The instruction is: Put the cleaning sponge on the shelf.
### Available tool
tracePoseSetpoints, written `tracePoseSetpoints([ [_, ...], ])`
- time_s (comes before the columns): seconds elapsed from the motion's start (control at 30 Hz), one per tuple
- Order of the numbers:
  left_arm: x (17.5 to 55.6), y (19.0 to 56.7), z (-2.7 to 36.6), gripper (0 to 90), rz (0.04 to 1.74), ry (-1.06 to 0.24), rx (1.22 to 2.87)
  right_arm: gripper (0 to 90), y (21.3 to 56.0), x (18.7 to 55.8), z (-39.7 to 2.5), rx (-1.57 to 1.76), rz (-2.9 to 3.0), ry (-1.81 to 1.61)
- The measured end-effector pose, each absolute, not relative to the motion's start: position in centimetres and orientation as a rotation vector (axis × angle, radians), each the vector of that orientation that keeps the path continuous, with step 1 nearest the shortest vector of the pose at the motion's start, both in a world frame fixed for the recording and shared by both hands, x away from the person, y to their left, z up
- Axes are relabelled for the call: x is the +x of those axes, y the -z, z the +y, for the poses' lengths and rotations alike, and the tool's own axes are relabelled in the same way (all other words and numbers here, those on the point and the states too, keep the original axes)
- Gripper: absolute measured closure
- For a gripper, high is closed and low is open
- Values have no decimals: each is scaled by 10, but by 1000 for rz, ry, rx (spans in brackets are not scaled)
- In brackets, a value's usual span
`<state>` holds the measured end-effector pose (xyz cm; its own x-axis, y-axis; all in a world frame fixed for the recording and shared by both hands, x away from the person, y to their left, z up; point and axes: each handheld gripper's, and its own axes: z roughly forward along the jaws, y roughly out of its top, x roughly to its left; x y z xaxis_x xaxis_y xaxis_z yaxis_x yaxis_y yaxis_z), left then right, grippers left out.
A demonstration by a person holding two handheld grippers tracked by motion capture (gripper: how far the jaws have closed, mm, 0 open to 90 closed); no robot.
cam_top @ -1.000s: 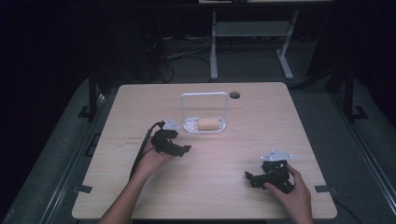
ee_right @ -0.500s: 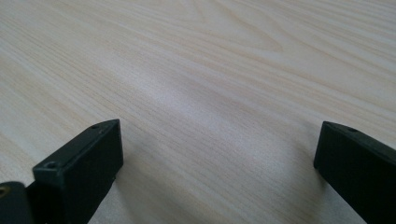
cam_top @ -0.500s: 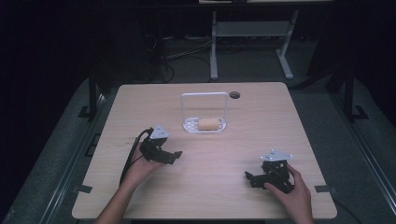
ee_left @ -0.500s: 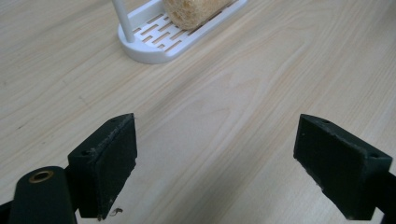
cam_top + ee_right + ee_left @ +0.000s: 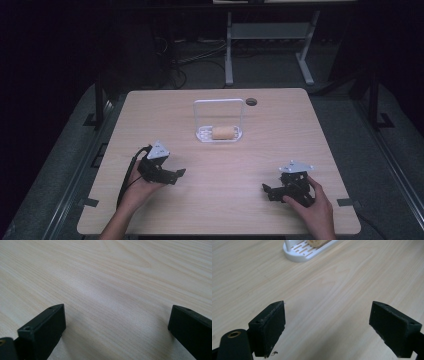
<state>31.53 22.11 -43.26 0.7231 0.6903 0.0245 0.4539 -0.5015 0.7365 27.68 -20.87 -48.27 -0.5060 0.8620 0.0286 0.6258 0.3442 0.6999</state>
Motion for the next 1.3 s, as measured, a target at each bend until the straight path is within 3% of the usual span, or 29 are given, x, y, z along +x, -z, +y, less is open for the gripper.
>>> tracePoseSetpoints([
  [1.3, 265, 463, 280, 131, 986, -474, 2208, 9, 483, 277, -209, 1317, 2268, -949],
])
